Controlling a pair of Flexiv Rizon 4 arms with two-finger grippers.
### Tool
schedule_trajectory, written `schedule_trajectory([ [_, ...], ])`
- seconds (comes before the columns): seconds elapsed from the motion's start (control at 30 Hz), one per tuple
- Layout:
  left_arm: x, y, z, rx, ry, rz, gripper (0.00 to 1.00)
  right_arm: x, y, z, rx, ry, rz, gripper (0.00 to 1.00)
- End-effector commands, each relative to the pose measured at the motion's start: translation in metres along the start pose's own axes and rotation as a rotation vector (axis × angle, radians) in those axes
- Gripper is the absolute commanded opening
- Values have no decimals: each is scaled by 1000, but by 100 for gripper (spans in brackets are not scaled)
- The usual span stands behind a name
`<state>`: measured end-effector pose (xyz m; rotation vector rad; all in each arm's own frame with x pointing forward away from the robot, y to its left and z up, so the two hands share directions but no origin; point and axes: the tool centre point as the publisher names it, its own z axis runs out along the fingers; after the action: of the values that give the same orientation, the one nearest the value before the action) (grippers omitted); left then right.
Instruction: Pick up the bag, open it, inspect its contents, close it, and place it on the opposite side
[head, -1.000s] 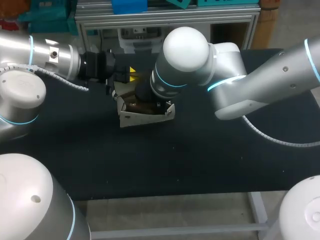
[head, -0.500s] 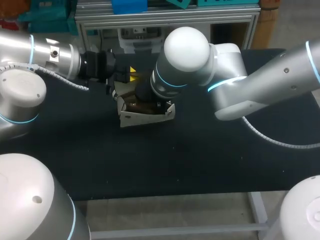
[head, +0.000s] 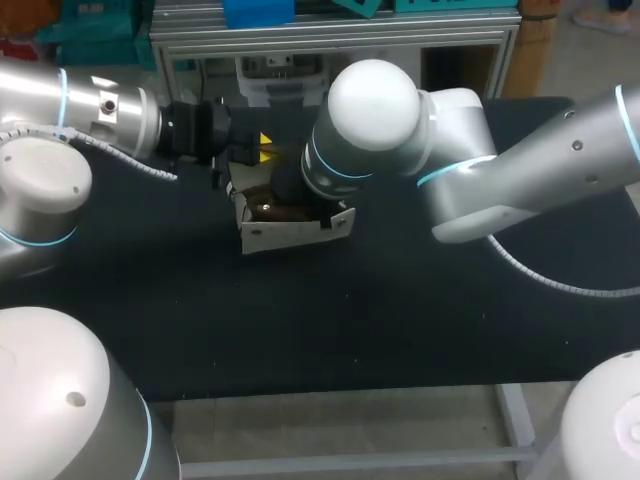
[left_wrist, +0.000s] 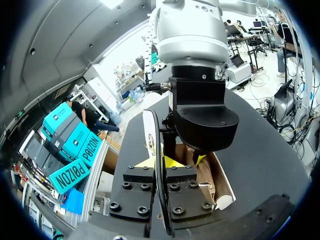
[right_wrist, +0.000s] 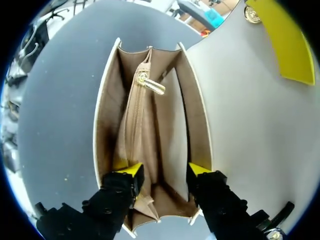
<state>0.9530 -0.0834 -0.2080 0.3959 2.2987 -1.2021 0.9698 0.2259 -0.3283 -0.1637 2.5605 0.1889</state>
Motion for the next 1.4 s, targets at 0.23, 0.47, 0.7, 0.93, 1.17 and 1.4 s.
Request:
schedule_trajectory([
  [0.23, 3, -11, -3, -9, -10, 4, 0, 3, 7, -35, -9, -128, -8, 0],
  [0.47, 4, -19, -3, -33, -9, -18, 0, 8, 11, -66, -33, -245, -16, 0],
  [0.7, 10, -29, -4, -46, 9, -39, 0, 14, 10, -92, -39, -346, 3, 0],
  [0.93, 15, -35, -2, -36, 36, -131, 0, 25, 12, -111, -32, -389, -10, 0],
  [1.17, 12, -37, 6, 2, 97, -279, 0, 41, 14, -134, -30, -439, -16, 0],
  [1.4, 14, -18, 24, 11, 136, -365, 0, 68, 16, -136, -25, -443, -26, 0],
])
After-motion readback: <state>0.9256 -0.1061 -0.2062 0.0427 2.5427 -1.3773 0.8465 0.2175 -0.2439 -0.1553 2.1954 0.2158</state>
